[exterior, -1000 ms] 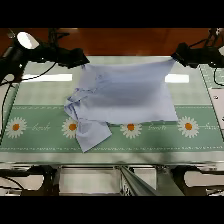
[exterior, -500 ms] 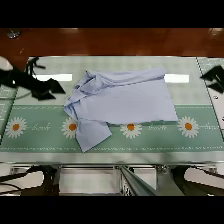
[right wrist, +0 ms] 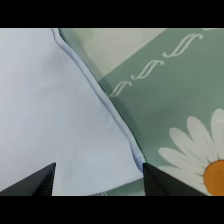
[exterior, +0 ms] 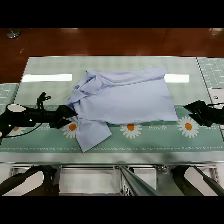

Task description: Fold the shirts.

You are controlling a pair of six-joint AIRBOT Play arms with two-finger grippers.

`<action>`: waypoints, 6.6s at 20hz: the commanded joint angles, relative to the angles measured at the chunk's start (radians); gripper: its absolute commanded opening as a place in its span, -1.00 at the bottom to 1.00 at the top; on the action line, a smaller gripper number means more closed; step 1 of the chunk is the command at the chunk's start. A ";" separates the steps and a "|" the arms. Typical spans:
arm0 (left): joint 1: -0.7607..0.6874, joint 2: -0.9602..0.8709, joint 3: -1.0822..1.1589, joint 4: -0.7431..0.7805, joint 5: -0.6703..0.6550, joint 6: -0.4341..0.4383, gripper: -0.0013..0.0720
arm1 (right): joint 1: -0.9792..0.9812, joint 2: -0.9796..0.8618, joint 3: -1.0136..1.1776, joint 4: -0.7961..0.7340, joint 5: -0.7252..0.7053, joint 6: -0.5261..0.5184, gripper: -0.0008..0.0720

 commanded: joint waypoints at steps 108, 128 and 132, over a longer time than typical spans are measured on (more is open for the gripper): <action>0.143 0.104 -0.092 0.132 -0.111 0.150 -0.88 | -0.059 0.222 -0.199 -0.404 0.222 0.255 0.72; 0.142 0.182 0.430 -0.245 -0.162 0.198 -0.88 | 0.347 -0.075 0.552 -0.008 0.160 0.116 -0.91; 0.151 0.212 1.016 -0.116 -0.164 0.076 -0.88 | 0.347 0.027 1.076 -0.101 0.172 0.134 -0.91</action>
